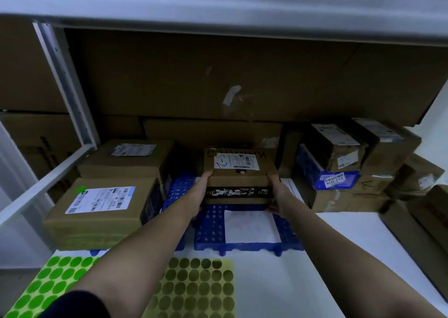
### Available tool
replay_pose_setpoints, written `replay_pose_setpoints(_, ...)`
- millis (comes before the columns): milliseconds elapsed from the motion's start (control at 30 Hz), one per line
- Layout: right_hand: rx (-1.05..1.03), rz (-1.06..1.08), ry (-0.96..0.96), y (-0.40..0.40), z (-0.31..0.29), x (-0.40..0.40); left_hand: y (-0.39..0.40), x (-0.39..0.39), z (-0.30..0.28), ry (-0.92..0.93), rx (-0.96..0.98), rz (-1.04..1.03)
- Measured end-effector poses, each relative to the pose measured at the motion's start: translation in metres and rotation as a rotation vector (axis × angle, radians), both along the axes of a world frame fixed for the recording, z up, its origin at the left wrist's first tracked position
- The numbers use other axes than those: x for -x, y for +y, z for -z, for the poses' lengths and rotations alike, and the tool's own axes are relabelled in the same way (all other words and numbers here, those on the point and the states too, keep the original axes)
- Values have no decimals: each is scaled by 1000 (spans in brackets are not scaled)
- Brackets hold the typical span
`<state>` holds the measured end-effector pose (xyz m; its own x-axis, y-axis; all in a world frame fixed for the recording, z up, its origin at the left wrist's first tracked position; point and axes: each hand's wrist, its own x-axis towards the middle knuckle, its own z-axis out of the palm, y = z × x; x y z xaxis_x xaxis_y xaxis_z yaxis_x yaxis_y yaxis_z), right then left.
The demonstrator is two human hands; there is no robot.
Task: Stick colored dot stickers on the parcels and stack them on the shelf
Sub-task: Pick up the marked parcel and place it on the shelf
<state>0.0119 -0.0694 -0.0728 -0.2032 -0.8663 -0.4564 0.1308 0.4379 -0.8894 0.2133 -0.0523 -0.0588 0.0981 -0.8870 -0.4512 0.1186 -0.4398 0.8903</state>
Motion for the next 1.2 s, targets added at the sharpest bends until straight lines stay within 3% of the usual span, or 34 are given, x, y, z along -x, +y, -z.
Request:
replay_pose_setpoints(267, -10, -47, 108, -21, 15, -8, 10, -6, -3, 80, 39, -6)
replay_pose_setpoints(467, 7, -26, 130, -26, 34, -14, 17, -4, -7, -60, 36, 45)
replay_pose_setpoints(600, 1, 13, 151, -20, 30, -18, 15, -3, -3, -2, -20, 38)
replay_pose_setpoints(867, 60, -152, 314, -26, 28, -21, 7, -5, -3, 56, -17, -5)
replay_pose_setpoints(1200, 109, -111, 201, -32, 31, -21, -4, -15, 8, -33, -58, 88)
